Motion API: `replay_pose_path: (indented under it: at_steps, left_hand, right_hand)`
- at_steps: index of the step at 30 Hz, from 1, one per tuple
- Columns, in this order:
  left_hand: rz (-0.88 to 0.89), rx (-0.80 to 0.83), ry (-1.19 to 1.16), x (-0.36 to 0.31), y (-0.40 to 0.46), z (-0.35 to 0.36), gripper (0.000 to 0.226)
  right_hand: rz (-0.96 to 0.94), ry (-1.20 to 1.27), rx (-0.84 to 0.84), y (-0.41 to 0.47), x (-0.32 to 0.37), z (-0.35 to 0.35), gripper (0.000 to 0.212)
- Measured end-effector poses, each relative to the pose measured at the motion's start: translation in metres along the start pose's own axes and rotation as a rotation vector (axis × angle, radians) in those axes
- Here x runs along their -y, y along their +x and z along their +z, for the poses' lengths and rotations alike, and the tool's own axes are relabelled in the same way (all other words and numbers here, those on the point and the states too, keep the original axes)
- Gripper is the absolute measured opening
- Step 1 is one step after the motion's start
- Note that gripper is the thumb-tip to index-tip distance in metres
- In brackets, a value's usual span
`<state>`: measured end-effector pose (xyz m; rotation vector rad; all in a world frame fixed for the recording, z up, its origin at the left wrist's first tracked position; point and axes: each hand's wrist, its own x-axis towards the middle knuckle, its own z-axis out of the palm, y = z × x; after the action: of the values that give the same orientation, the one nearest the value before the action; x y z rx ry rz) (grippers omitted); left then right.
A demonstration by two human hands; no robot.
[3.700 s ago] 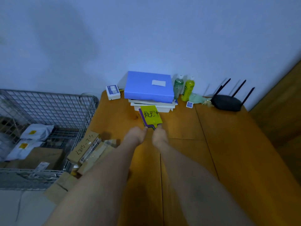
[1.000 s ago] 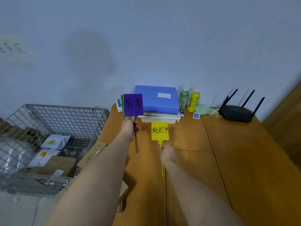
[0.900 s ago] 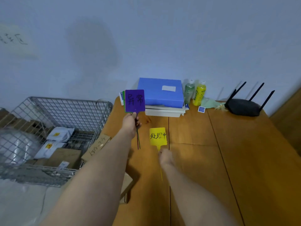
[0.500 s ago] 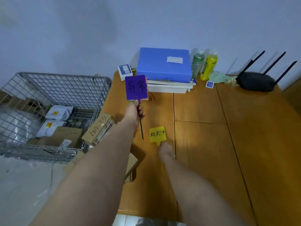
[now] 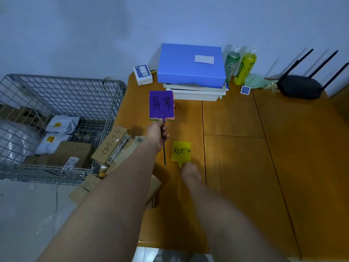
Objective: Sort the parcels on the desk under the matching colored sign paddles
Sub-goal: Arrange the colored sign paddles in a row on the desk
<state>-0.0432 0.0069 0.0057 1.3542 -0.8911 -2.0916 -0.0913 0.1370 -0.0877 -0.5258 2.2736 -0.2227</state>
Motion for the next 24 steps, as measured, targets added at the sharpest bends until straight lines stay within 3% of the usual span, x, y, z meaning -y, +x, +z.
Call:
replay_pose_path:
  at_steps: [6,11,16,24]
  left_hand:
    - [-0.001,0.06,0.039,-0.001,-0.008,0.012,0.031]
    - [0.022,0.118,0.063,-0.008,-0.024,0.029,0.03]
    - [0.064,0.139,0.081,-0.017,-0.036,0.042,0.025]
    - [0.106,0.125,0.019,-0.022,-0.054,0.066,0.022]
  right_hand:
    - [-0.035,-0.003,-0.067,-0.012,-0.001,-0.03,0.031]
    - [-0.174,0.161,-0.16,-0.021,0.02,-0.084,0.037]
    - [-0.365,0.351,-0.301,-0.041,0.046,-0.135,0.022]
    - [-0.511,0.504,-0.378,-0.069,0.063,-0.158,0.021]
